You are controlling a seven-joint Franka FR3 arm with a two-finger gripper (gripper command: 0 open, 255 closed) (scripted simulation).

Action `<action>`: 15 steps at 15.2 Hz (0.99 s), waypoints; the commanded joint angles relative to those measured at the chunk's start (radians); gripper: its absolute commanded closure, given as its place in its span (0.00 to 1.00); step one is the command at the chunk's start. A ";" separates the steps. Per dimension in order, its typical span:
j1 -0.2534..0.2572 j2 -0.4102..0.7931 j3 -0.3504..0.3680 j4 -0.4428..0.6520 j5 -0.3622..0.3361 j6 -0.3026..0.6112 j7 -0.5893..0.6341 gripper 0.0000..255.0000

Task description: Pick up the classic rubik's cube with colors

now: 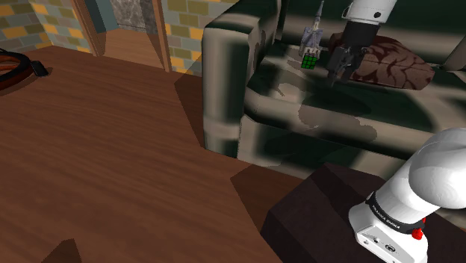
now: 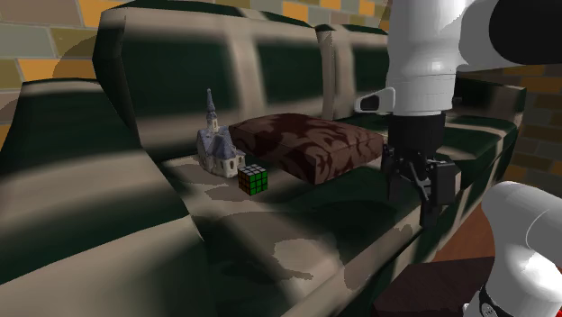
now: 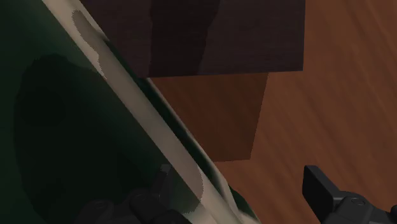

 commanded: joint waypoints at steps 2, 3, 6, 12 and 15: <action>-0.005 0.027 -0.016 0.014 -0.015 0.012 -0.023 0.00; -0.009 0.055 -0.031 0.030 -0.028 0.024 -0.045 0.00; -0.020 0.143 -0.076 0.084 -0.064 0.058 -0.111 0.00; -0.034 0.330 -0.159 0.223 -0.107 0.113 -0.240 0.00; -0.039 0.430 -0.197 0.307 -0.113 0.131 -0.304 0.00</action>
